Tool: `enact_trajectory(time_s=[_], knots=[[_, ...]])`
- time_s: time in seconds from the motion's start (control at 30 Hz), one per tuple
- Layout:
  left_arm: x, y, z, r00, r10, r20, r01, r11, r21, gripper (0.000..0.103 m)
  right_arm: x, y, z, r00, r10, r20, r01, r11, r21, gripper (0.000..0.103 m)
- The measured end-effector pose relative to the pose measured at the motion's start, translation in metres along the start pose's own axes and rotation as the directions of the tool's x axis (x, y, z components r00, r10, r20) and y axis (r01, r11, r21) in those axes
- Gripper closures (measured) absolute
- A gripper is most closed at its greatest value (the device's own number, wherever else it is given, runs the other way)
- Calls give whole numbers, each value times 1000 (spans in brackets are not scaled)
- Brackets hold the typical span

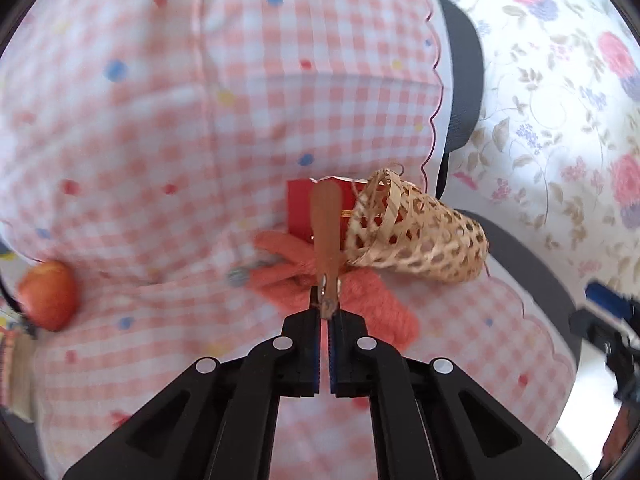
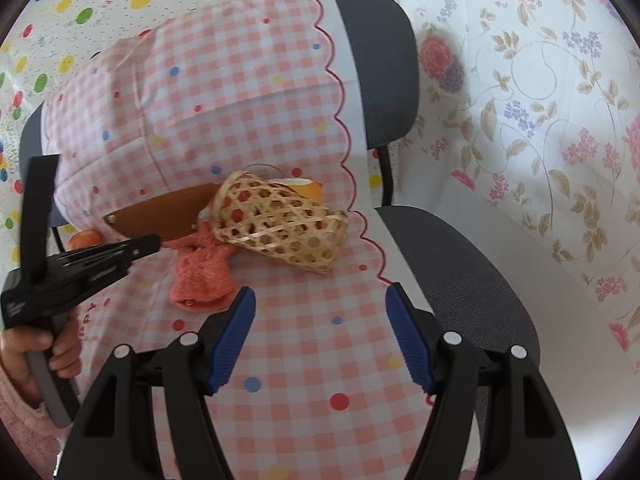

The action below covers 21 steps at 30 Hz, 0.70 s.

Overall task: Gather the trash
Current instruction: 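Grasp the brown leather strip with the left gripper and lift it, then grasp the orange knitted cloth with the right gripper while the left gripper holds the strip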

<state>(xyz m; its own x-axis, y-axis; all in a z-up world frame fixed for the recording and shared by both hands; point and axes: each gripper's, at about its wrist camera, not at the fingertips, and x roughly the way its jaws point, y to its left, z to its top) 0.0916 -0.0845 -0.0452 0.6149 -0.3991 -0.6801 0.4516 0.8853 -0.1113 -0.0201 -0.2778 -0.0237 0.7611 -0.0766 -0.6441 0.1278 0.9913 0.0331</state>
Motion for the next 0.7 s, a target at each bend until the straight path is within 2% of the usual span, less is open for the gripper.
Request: enact_trajectory(time_s=[0.1, 0.33, 0.53, 0.63, 0.7], knots=[[-30, 12, -14, 1000, 14, 22, -14, 1000, -6, 100, 1, 13, -3, 1000, 25, -7, -25, 1000, -17, 37], [-64, 42, -43, 990, 135, 34, -133, 989, -66, 100, 13, 52, -1, 995, 97, -32, -99, 992, -77, 37], [-72, 55, -51, 989, 141, 47, -137, 987, -87, 100, 51, 83, 5, 983, 161, -94, -170, 980, -100, 43], [-69, 60, -52, 989, 142, 45, -137, 986, -96, 100, 75, 89, 14, 985, 147, -87, -155, 983, -94, 51], [-65, 65, -52, 989, 145, 37, -140, 985, -102, 100, 93, 88, 21, 983, 155, -99, -161, 985, -60, 51]])
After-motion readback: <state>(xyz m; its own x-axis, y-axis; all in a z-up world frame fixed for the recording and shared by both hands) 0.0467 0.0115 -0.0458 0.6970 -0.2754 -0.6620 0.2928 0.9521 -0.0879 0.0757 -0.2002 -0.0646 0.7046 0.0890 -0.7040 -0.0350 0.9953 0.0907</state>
